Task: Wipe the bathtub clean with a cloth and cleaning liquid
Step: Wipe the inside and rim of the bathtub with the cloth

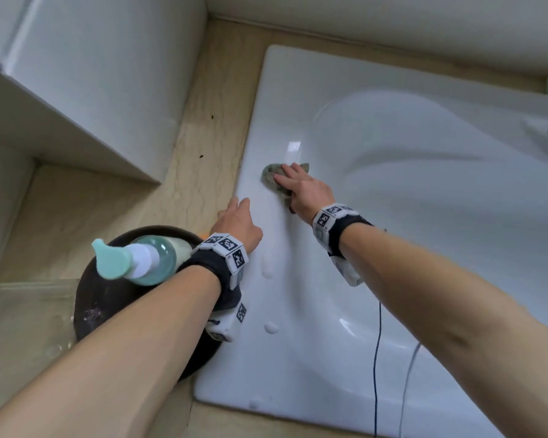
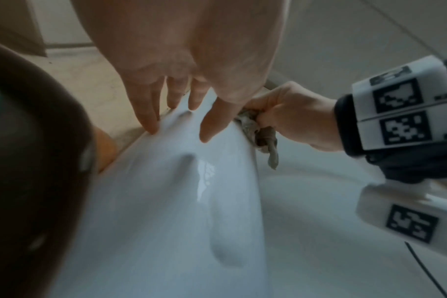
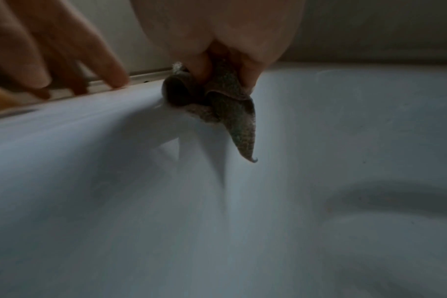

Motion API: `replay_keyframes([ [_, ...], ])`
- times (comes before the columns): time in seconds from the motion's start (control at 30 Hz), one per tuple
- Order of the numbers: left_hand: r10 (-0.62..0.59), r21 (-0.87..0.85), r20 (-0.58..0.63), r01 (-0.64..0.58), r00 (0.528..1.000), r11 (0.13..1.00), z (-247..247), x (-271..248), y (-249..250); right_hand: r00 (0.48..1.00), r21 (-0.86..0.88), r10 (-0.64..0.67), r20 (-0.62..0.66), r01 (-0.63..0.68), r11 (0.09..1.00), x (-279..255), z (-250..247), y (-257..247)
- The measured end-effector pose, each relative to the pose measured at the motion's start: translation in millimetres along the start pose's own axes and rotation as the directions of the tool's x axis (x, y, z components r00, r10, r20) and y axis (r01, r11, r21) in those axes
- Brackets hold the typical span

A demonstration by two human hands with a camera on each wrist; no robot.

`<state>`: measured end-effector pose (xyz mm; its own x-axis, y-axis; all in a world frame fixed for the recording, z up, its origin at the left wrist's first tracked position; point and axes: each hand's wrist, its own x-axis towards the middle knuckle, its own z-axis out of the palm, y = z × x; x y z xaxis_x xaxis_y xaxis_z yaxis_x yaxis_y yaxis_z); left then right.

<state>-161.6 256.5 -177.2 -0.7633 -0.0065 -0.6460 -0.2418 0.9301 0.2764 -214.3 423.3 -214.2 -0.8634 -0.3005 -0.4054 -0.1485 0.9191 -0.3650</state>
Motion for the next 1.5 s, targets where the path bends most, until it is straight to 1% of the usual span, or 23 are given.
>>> replay_keyframes([
  [0.07, -0.004, 0.000, -0.051, 0.004, 0.999, 1.000, -5.2, 4.1, 3.6, 1.000, -0.007, 0.012, 0.012, -0.012, 1.000, 9.8, -15.0, -1.9],
  [0.17, -0.038, -0.015, -0.067, 0.037, 0.997, 0.999, -8.3, 1.5, 1.8, 0.998, -0.021, -0.058, -0.007, 0.057, 0.998, 3.8, -15.5, -6.5],
  [0.27, -0.005, -0.033, -0.072, 0.003, 0.997, 0.999, -5.6, -5.1, -1.7, 0.986, -0.028, -0.163, -0.031, 0.163, 0.986, -16.9, 0.3, -6.6],
  [0.37, 0.008, -0.076, -0.077, -0.014, 0.997, 0.997, 0.0, -16.2, -4.7, 0.971, 0.026, -0.236, -0.032, 0.237, 0.971, -48.1, 22.5, -7.9],
  [0.47, 0.006, -0.154, -0.114, -0.023, 0.993, 0.988, 2.3, -34.5, -5.8, 0.967, 0.098, -0.255, -0.027, 0.256, 0.962, -82.2, 47.4, -15.5],
  [0.6, 0.053, -0.175, -0.157, -0.081, 0.986, 0.981, 3.4, -64.6, -11.0, 0.952, 0.142, -0.301, -0.062, 0.307, 0.941, -123.5, 80.0, -26.9],
  [0.67, 0.085, -0.148, -0.167, -0.110, 0.982, 0.983, 6.0, -80.2, -16.6, 0.956, 0.159, -0.284, -0.074, 0.292, 0.943, -142.6, 95.7, -32.9],
  [0.77, 0.101, -0.135, -0.169, -0.124, 0.981, 0.983, 13.1, -99.7, -29.7, 0.966, 0.160, -0.252, -0.061, 0.259, 0.953, -167.3, 116.8, -45.2],
  [0.87, 0.080, -0.152, -0.171, -0.107, 0.982, 0.983, 22.8, -116.8, -45.9, 0.969, 0.162, -0.240, -0.058, 0.246, 0.956, -192.6, 133.4, -59.9],
  [0.93, 0.067, -0.149, -0.174, -0.093, 0.982, 0.984, 31.1, -128.0, -55.7, 0.970, 0.132, -0.232, -0.071, 0.240, 0.962, -208.1, 142.6, -67.5],
  [1.0, 0.062, -0.134, -0.169, -0.085, 0.984, 0.987, 40.5, -138.3, -63.6, 0.957, 0.086, -0.269, -0.108, 0.279, 0.956, -221.8, 152.0, -71.1],
  [1.07, 0.052, -0.127, -0.160, -0.073, 0.986, 0.989, 48.8, -146.3, -69.2, 0.920, 0.032, -0.355, -0.164, 0.365, 0.931, -232.6, 163.4, -73.3],
  [1.13, 0.037, -0.121, -0.152, -0.055, 0.988, 0.991, 55.5, -152.3, -72.6, 0.902, 0.007, -0.390, -0.186, 0.398, 0.917, -242.1, 174.6, -77.6],
  [1.2, 0.030, -0.120, -0.140, -0.047, 0.990, 0.992, 61.0, -157.6, -73.8, 0.905, 0.015, -0.373, -0.202, 0.384, 0.923, -252.8, 182.9, -83.9],
  [1.23, 0.031, -0.120, -0.136, -0.047, 0.990, 0.992, 63.0, -159.6, -74.0, 0.913, 0.011, -0.346, -0.218, 0.356, 0.934, -257.7, 185.6, -86.1],
  [1.27, 0.031, -0.121, -0.133, -0.048, 0.991, 0.992, 64.5, -161.6, -74.2, 0.925, 0.004, -0.301, -0.234, 0.310, 0.951, -262.1, 187.7, -87.4],
  [1.33, 0.029, -0.121, -0.130, -0.045, 0.991, 0.992, 66.1, -164.9, -76.1, 0.951, 0.033, -0.156, -0.267, 0.171, 0.985, -269.3, 189.2, -89.2],
  [1.4, 0.031, -0.124, -0.126, -0.047, 0.992, 0.991, 67.6, -166.4, -78.4, 0.958, 0.087, -0.033, -0.286, 0.060, 0.994, -274.6, 192.0, -90.4],
  [1.43, 0.032, -0.125, -0.123, -0.048, 0.992, 0.991, 68.1, -166.7, -79.6, 0.957, 0.085, -0.014, -0.289, 0.040, 0.996, -276.9, 195.2, -91.9],
  [1.5, 0.029, -0.126, -0.121, -0.045, 0.992, 0.991, 68.3, -167.5, -81.4, 0.957, 0.040, -0.035, -0.289, 0.049, 0.998, -279.9, 202.8, -97.1],
])
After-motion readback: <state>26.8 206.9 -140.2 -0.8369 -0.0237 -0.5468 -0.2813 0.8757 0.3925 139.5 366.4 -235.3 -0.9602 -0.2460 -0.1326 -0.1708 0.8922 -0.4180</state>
